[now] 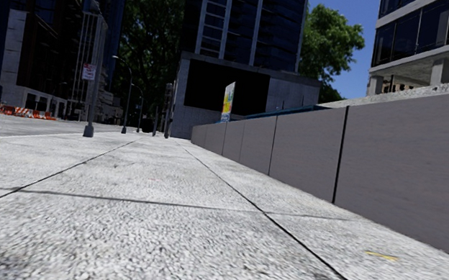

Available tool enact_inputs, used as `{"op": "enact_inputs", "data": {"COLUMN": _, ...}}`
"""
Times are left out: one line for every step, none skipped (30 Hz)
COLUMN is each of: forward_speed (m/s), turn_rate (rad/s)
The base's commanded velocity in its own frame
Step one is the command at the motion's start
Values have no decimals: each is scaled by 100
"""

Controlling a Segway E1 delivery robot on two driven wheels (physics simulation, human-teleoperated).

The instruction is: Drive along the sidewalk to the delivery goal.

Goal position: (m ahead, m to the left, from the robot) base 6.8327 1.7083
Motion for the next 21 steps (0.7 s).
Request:
{"op": "enact_inputs", "data": {"forward_speed": 142, "turn_rate": 35}}
{"op": "enact_inputs", "data": {"forward_speed": 142, "turn_rate": 35}}
{"op": "enact_inputs", "data": {"forward_speed": 142, "turn_rate": 35}}
{"op": "enact_inputs", "data": {"forward_speed": 142, "turn_rate": 35}}
{"op": "enact_inputs", "data": {"forward_speed": 142, "turn_rate": 35}}
{"op": "enact_inputs", "data": {"forward_speed": 142, "turn_rate": 35}}
{"op": "enact_inputs", "data": {"forward_speed": 142, "turn_rate": 35}}
{"op": "enact_inputs", "data": {"forward_speed": 142, "turn_rate": 35}}
{"op": "enact_inputs", "data": {"forward_speed": 142, "turn_rate": 35}}
{"op": "enact_inputs", "data": {"forward_speed": 142, "turn_rate": 35}}
{"op": "enact_inputs", "data": {"forward_speed": 142, "turn_rate": 35}}
{"op": "enact_inputs", "data": {"forward_speed": 142, "turn_rate": 35}}
{"op": "enact_inputs", "data": {"forward_speed": 142, "turn_rate": 35}}
{"op": "enact_inputs", "data": {"forward_speed": 142, "turn_rate": 35}}
{"op": "enact_inputs", "data": {"forward_speed": 142, "turn_rate": 35}}
{"op": "enact_inputs", "data": {"forward_speed": 142, "turn_rate": 35}}
{"op": "enact_inputs", "data": {"forward_speed": 142, "turn_rate": 35}}
{"op": "enact_inputs", "data": {"forward_speed": 142, "turn_rate": 35}}
{"op": "enact_inputs", "data": {"forward_speed": 142, "turn_rate": 35}}
{"op": "enact_inputs", "data": {"forward_speed": 142, "turn_rate": 35}}
{"op": "enact_inputs", "data": {"forward_speed": 142, "turn_rate": 35}}
